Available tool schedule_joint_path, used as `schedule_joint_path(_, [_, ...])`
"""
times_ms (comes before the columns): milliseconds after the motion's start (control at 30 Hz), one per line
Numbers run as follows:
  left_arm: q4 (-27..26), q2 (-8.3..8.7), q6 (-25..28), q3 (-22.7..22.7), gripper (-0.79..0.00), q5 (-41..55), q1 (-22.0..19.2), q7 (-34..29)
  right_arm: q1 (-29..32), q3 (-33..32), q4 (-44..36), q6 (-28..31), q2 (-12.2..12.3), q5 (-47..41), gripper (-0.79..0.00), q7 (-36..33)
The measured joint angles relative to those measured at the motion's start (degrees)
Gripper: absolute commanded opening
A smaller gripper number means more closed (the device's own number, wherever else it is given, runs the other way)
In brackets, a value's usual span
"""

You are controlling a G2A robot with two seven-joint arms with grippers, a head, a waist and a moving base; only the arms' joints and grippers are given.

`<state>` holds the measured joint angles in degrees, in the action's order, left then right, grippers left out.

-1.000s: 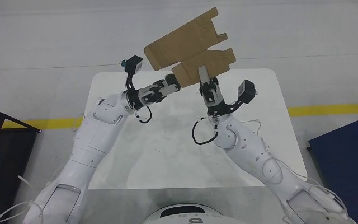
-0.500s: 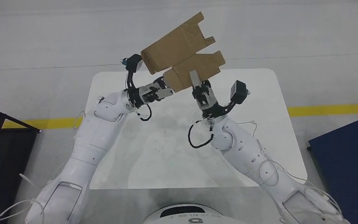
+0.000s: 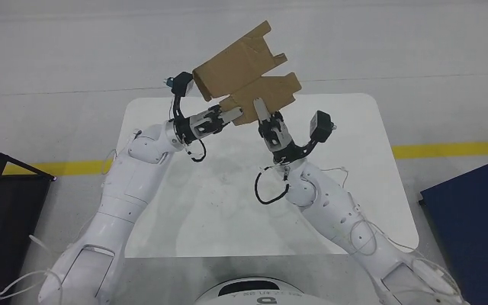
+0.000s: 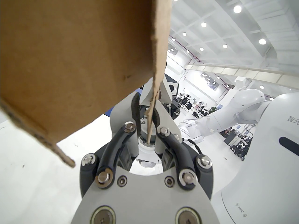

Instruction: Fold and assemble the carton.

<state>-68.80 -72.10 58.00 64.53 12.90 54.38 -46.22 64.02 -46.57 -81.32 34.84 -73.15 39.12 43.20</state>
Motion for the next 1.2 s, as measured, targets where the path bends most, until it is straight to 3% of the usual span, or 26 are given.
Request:
schedule_joint_path(100, [0.1, -0.19, 0.0, 0.7, -0.785, -1.8, 0.1, 0.4, 0.3, -0.3, -0.1, 0.6, -0.3, -0.2, -0.760, -0.4])
schedule_joint_path(133, [0.0, -0.24, 0.0, 0.8, -0.785, -2.4, 0.2, 0.6, 0.4, -0.4, -0.1, 1.0, -0.4, -0.5, -0.434, -0.4])
schedule_joint_path(167, [-0.2, -0.28, 0.0, 1.1, -0.785, -2.9, 0.3, 0.8, 0.5, -0.6, -0.2, 1.5, -0.6, -0.9, 0.000, -0.4])
schedule_joint_path(400, [-3.5, 0.49, 0.0, 5.2, -0.785, -11.2, 2.0, 1.7, 2.1, -5.1, -0.8, 4.6, -0.5, -3.0, 0.000, 0.9])
schedule_joint_path(600, [-2.5, 1.48, 0.0, 7.2, -0.785, -13.7, 1.5, 2.4, 4.1, -8.9, -3.0, 4.9, 0.0, -3.0, 0.000, 2.8])
schedule_joint_path(800, [4.2, 2.45, 0.0, 5.4, -0.785, -8.2, -1.9, -0.1, 4.1, -8.9, -3.0, 4.8, 0.0, -2.9, 0.000, 2.7])
schedule_joint_path(933, [10.7, 2.92, 0.0, 4.0, -0.785, -7.5, -4.7, -0.1, 4.5, -11.1, -6.0, -0.1, 0.0, -0.8, 0.000, 1.7])
schedule_joint_path(1067, [16.0, 3.15, 0.0, 2.8, -0.785, -11.5, -8.1, -0.1, 4.8, -15.2, -10.0, -4.8, 0.2, 3.1, 0.000, 2.3])
schedule_joint_path(1200, [18.0, 3.24, 0.0, 1.7, -0.785, -19.9, -10.6, 1.7, 3.7, -17.4, -13.2, -8.3, 0.4, 6.8, 0.000, -4.1])
